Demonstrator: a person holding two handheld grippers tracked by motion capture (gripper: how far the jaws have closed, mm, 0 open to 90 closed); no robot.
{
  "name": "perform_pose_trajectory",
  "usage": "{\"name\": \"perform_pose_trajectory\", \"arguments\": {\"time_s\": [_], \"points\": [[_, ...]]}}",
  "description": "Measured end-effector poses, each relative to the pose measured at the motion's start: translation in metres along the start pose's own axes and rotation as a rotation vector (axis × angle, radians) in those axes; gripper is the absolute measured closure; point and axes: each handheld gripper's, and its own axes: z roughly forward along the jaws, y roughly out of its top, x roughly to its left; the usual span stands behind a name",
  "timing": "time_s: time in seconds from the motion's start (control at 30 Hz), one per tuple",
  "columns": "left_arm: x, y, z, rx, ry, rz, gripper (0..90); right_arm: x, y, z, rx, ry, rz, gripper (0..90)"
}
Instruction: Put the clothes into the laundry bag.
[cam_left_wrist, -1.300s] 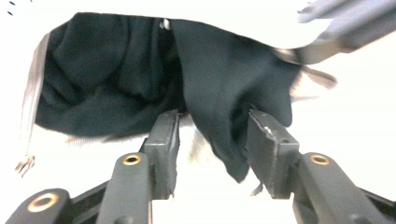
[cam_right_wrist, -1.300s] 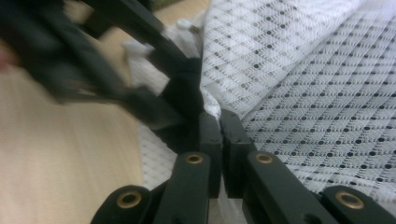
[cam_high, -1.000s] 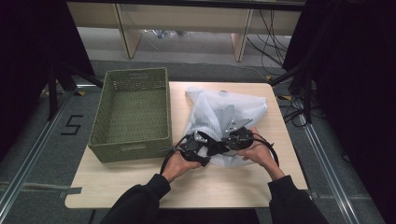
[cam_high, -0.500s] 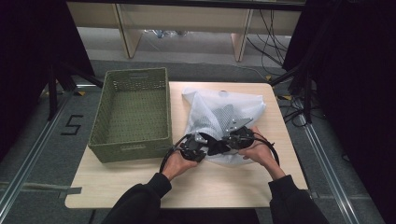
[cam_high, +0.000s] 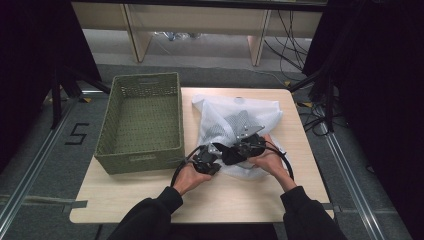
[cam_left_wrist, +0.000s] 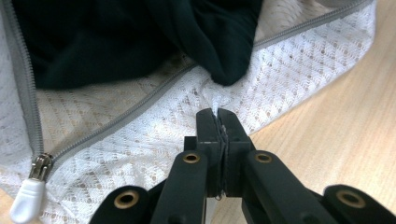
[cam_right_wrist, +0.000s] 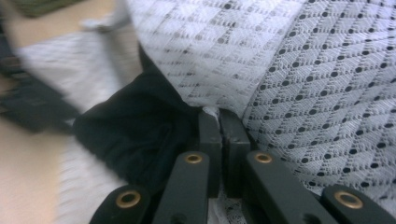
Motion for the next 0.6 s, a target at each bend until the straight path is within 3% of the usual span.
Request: {"name": "perform_pose_trajectory", "arguments": {"time_s": [0.1, 0.17, 0.2, 0.23, 0.3, 0.33, 0.37, 0.43, 0.47, 0.53, 0.57, 0.6], "points": [[-0.002, -0.001, 0.000, -0.005, -0.012, 0.009, 88.4, -0.007, 0.003, 0.004, 0.003, -0.034, 0.001, 89.9], [-0.001, -0.001, -0.002, 0.030, -0.030, 0.036, 88.4, -0.015, 0.004, 0.008, -0.004, -0.048, -0.001, 89.9], [-0.003, -0.001, -0.001, 0.008, -0.024, 0.002, 88.4, -0.017, 0.004, 0.010, -0.012, -0.061, 0.022, 89.9], [-0.002, -0.002, -0.001, 0.008, -0.028, 0.009, 88.4, -0.020, 0.005, 0.011, 0.002, -0.048, 0.032, 89.9], [-0.003, -0.003, -0.001, -0.004, -0.025, 0.001, 88.4, -0.026, 0.006, 0.014, -0.004, -0.069, 0.031, 89.9], [-0.001, -0.002, -0.003, 0.028, -0.033, 0.041, 88.4, -0.030, 0.007, 0.016, -0.010, -0.076, 0.023, 89.9], [-0.004, -0.002, -0.001, -0.002, -0.034, 0.005, 88.4, -0.031, 0.007, 0.016, 0.007, -0.077, 0.061, 89.9], [-0.004, -0.002, -0.001, 0.000, -0.039, 0.007, 88.4, -0.037, 0.007, 0.018, -0.008, -0.087, 0.051, 89.8], [-0.003, -0.002, -0.003, 0.024, -0.041, 0.036, 88.4, -0.040, 0.007, 0.017, 0.002, -0.085, 0.069, 89.9], [-0.003, -0.002, -0.003, 0.022, -0.042, 0.026, 88.3, -0.046, 0.005, 0.017, 0.005, -0.083, 0.047, 89.9], [-0.003, -0.002, -0.002, 0.019, -0.044, 0.022, 88.3, -0.046, 0.004, 0.016, 0.003, -0.090, 0.070, 89.8], [-0.003, -0.002, -0.002, 0.018, -0.046, 0.013, 88.0, -0.048, 0.002, 0.016, -0.008, -0.095, 0.058, 89.8]]}}
